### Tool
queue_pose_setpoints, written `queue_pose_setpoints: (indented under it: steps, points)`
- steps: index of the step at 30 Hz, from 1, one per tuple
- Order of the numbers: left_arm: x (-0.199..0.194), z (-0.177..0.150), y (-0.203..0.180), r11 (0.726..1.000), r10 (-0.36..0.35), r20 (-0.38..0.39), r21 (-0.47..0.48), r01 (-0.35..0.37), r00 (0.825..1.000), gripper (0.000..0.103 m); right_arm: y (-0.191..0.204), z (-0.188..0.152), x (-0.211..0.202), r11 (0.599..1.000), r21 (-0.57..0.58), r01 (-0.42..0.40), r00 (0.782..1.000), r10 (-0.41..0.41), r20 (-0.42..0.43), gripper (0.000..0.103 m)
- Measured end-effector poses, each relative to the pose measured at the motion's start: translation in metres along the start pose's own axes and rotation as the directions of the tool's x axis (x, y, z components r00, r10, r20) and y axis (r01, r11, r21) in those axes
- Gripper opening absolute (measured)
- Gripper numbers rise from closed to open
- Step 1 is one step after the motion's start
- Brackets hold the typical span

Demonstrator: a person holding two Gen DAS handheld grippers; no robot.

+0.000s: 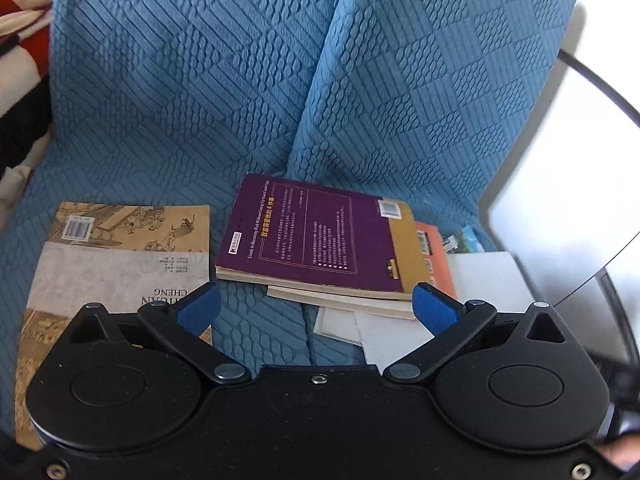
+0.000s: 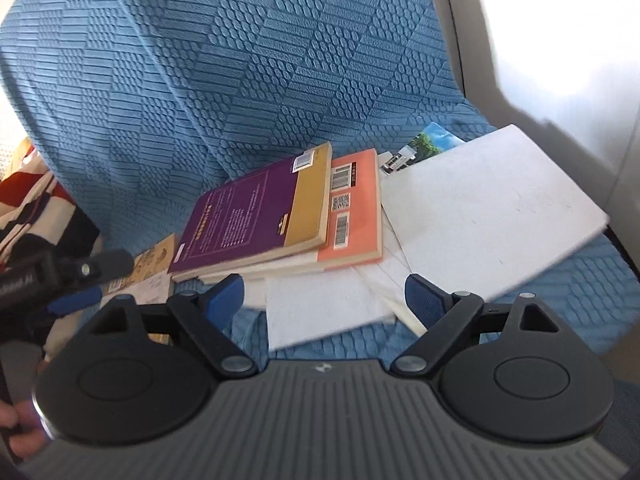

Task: Organize objects
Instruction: 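Move both grippers to the purple book on the stack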

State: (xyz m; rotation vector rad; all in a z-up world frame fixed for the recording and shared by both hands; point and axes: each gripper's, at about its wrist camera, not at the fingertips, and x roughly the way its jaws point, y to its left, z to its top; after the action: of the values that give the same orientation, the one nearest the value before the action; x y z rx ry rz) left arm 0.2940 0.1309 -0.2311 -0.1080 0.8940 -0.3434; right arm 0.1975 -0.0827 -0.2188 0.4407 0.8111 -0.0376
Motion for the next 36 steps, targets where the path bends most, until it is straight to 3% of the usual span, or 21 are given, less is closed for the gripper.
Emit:
queue_pose_setpoints:
  steps: [12, 15, 20, 28, 31, 36]
  points:
    - [0.068, 0.024, 0.017, 0.999, 0.022, -0.057, 0.035, -0.02, 0.998, 0.093, -0.007, 0.026, 0.065, 1.0, 0.014, 0.016, 0.998, -0.015, -0.059, 0.088]
    - [0.085, 0.024, 0.022, 0.999, 0.022, -0.073, 0.033, -0.02, 0.997, 0.087, -0.009, 0.029, 0.076, 0.999, 0.027, 0.021, 0.997, -0.019, -0.074, 0.088]
    - [0.105, 0.017, 0.028, 0.999, -0.007, -0.1, 0.037, 0.011, 0.995, 0.066, -0.01, 0.031, 0.091, 0.999, 0.041, 0.008, 0.996, -0.004, -0.09, 0.088]
    - [0.112, 0.016, 0.03, 0.999, -0.023, -0.067, 0.048, 0.027, 0.997, 0.06, -0.008, 0.034, 0.099, 0.999, 0.033, -0.006, 0.998, 0.008, -0.069, 0.09]
    - [0.112, 0.015, 0.03, 0.998, -0.024, -0.063, 0.052, 0.027, 0.998, 0.06, -0.009, 0.034, 0.097, 1.0, 0.029, -0.003, 0.998, 0.005, -0.068, 0.086]
    - [0.111, 0.013, 0.03, 0.998, -0.037, -0.055, 0.052, 0.039, 0.998, 0.06, -0.023, 0.035, 0.089, 0.993, 0.1, -0.064, 0.996, 0.07, -0.06, 0.082]
